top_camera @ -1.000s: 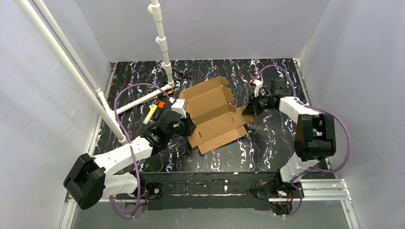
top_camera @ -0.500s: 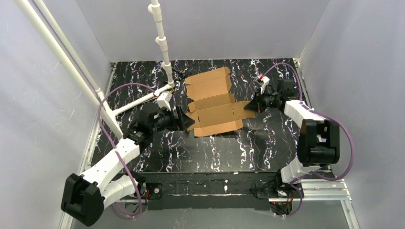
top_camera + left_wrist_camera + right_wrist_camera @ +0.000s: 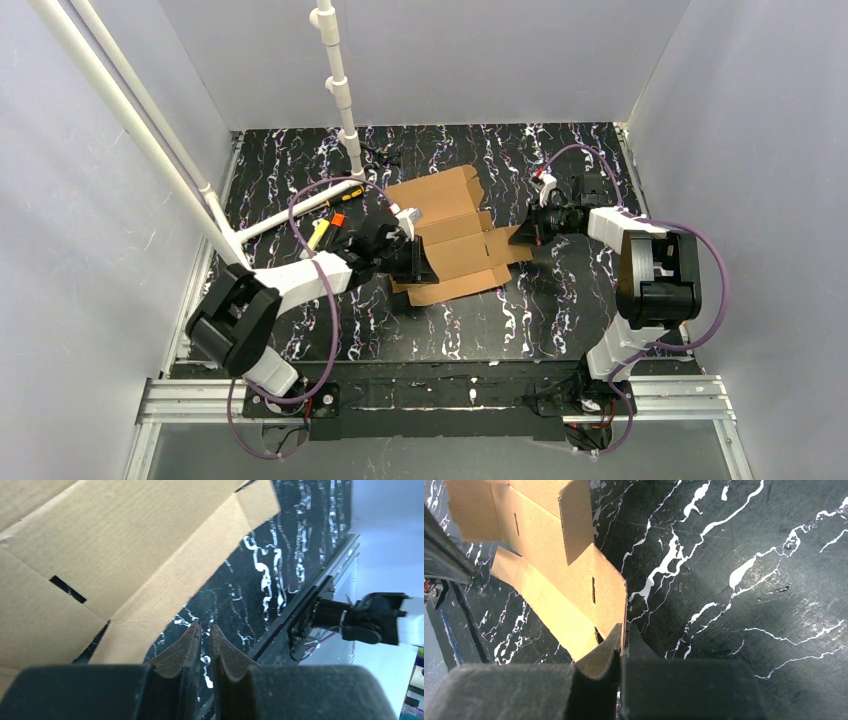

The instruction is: Fold the paper box

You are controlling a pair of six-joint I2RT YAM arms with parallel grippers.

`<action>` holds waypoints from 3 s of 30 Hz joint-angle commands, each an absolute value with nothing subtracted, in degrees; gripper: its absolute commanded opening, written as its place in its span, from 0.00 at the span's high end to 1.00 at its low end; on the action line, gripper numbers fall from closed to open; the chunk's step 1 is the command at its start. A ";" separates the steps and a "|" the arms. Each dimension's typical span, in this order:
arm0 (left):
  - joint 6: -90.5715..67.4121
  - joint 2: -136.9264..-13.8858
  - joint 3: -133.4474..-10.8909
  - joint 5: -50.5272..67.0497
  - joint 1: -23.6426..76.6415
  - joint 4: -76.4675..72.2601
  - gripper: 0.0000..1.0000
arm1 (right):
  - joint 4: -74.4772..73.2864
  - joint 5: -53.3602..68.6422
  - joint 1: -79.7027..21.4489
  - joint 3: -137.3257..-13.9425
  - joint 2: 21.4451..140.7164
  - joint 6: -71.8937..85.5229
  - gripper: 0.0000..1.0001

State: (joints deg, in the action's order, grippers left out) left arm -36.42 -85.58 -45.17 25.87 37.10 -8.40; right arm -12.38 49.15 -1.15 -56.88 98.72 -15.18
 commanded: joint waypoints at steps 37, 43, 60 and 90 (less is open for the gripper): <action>-53.09 -81.32 -42.02 37.29 11.60 -20.15 0.02 | -18.99 50.99 -1.98 -57.49 89.76 -33.84 0.99; -51.62 -78.19 -40.95 35.09 11.61 -20.92 0.02 | -26.55 55.39 -1.98 -59.29 89.28 -42.69 0.99; -50.04 -74.36 -39.67 39.95 11.60 -26.87 0.20 | -39.72 63.20 -2.00 -61.26 87.18 -57.32 0.99; -9.22 -68.95 -50.86 28.85 26.62 -7.58 1.00 | -34.85 56.52 -2.66 -65.90 94.40 -38.53 0.99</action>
State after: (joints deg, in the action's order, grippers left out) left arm -28.64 -73.38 -46.30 40.29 20.73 -17.52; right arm -34.96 57.01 -2.00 -62.19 92.31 -43.51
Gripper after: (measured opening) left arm 0.015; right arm 0.043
